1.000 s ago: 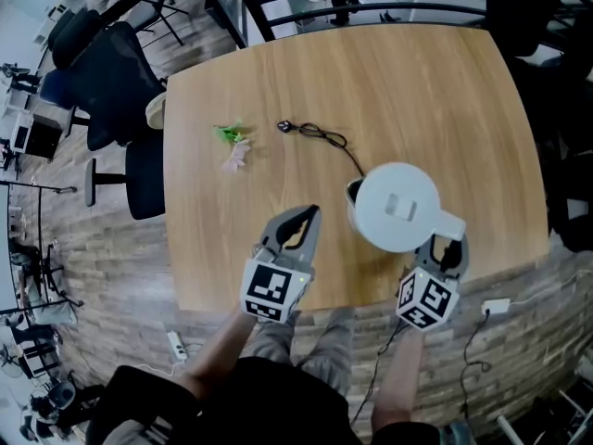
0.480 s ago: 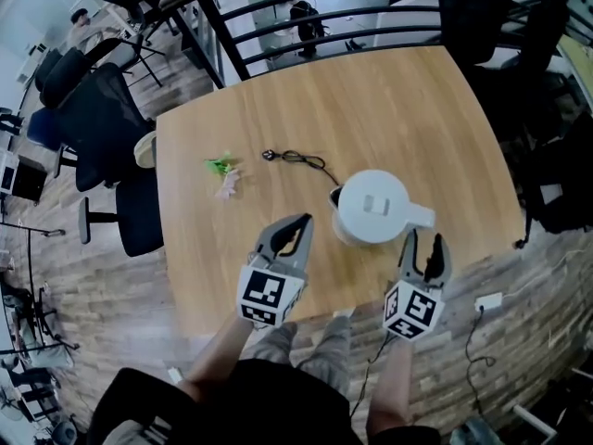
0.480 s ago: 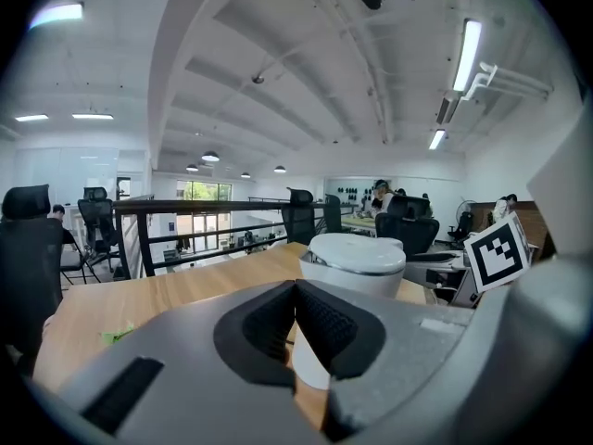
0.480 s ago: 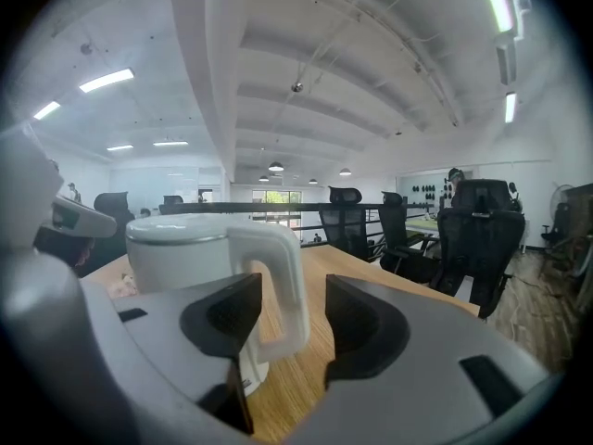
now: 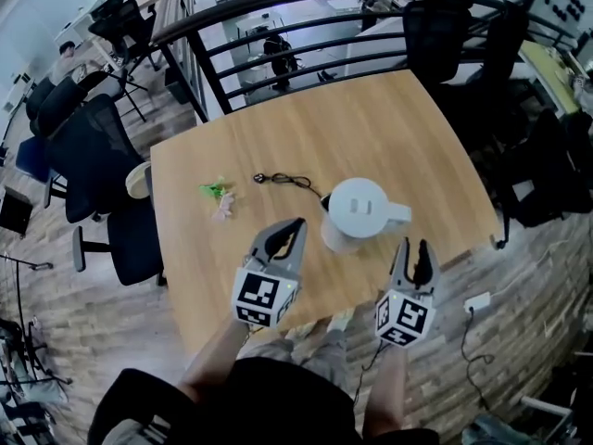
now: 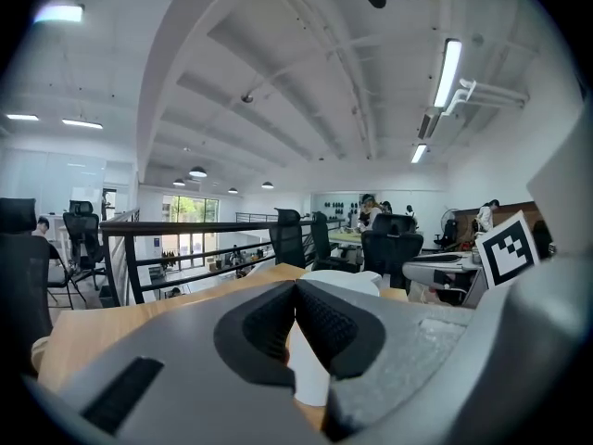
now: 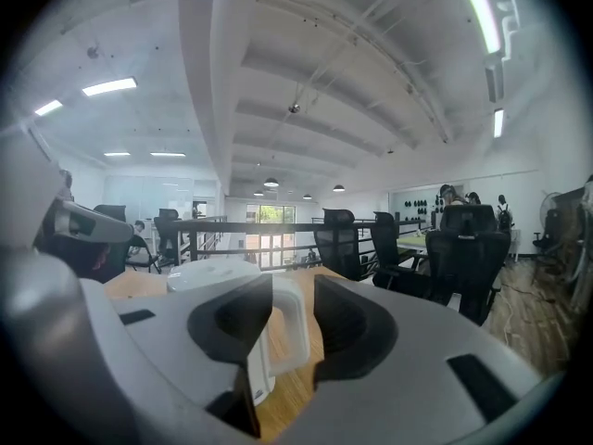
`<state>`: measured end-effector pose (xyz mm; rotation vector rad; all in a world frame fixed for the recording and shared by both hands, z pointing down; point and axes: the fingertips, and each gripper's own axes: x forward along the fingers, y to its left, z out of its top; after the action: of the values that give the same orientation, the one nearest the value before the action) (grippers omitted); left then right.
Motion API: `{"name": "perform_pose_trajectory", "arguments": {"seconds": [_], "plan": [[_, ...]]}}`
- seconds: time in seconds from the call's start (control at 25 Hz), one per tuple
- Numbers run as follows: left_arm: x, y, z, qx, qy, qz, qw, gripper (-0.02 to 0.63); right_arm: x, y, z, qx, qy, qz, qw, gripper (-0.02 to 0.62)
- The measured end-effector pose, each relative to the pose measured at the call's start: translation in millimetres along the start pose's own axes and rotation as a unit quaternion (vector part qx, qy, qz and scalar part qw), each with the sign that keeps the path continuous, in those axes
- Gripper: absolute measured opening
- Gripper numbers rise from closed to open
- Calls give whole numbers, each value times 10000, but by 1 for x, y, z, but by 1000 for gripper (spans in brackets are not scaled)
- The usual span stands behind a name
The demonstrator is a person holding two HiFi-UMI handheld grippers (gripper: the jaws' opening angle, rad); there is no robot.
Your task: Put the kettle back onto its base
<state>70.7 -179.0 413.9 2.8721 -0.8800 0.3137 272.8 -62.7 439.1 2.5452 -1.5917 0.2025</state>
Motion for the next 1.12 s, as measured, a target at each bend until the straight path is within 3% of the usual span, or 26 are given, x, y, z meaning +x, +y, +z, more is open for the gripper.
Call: {"name": "perform_pose_trajectory", "arguments": {"seconds": [0.56, 1.12], "plan": [[-40, -16, 36, 292, -372, -428, 9980, 3, -61, 26, 44, -145, -329, -101, 9993, 43], [-63, -24, 33, 362, -386, -693, 9962, 3, -94, 46, 39, -223, -276, -173, 9992, 0]]}}
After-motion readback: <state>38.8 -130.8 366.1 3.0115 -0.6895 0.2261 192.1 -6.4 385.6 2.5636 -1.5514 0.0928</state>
